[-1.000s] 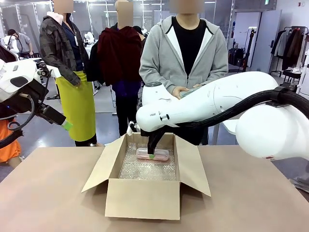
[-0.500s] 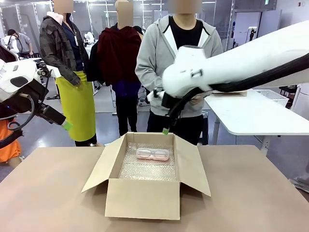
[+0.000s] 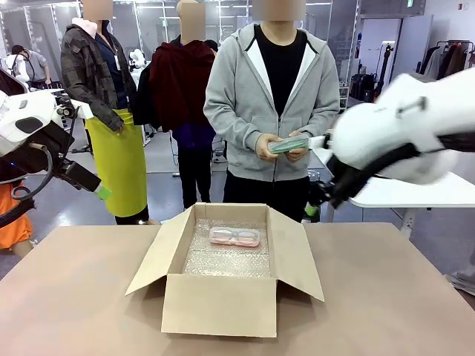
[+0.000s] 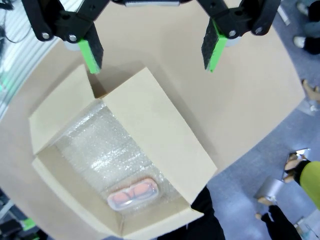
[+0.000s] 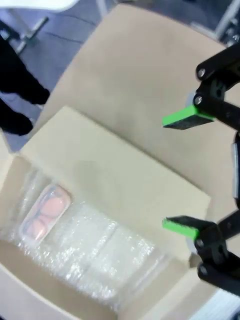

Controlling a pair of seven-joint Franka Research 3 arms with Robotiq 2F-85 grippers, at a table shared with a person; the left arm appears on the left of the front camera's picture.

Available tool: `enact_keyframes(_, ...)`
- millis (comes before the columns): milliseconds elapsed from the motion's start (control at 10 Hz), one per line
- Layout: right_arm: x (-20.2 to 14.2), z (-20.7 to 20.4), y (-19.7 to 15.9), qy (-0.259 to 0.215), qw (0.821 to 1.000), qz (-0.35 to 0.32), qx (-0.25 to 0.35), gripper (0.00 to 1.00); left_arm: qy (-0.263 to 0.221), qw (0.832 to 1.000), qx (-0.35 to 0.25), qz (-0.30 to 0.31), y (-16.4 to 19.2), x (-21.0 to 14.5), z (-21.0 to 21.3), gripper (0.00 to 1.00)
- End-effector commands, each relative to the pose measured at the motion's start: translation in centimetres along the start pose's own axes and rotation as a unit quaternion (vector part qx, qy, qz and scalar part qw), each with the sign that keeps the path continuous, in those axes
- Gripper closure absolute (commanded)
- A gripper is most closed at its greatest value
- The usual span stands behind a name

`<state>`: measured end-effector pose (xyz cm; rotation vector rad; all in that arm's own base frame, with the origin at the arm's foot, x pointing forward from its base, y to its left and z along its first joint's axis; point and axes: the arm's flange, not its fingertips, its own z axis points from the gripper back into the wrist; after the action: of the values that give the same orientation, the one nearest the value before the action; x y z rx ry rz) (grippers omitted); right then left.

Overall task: Pack the glasses set securely to prepare it for shipping.
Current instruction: Put the Glasses case from the right side of the table into the Package Box.

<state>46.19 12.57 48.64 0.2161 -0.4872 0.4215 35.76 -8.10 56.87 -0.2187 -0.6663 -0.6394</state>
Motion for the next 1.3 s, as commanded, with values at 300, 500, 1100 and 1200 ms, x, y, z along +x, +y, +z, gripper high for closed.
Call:
enact_keyframes(300, -7.2, 6.6, -1.2, -0.03, 0.991, -0.119, -0.046, 0.13, -0.004, 1.0, -0.006, -0.001, 0.1, -0.1, 0.1, 0.0)
enact_keyframes(500, -7.0, 6.1, -2.2, -0.034, 0.994, -0.101, -0.03, 0.13, -0.004, 1.0, -0.006, -0.001, 0.1, -0.1, 0.1, 0.0)
enact_keyframes(1100, -7.0, 6.1, -2.2, -0.034, 0.994, -0.101, -0.03, 0.13, -0.004, 1.0, -0.006, -0.001, 0.1, -0.1, 0.1, 0.0)
enact_keyframes(1200, -7.0, 6.1, -2.2, -0.034, 0.994, -0.101, -0.03, 0.13, -0.004, 1.0, -0.006, -0.001, 0.1, -0.1, 0.1, 0.0)
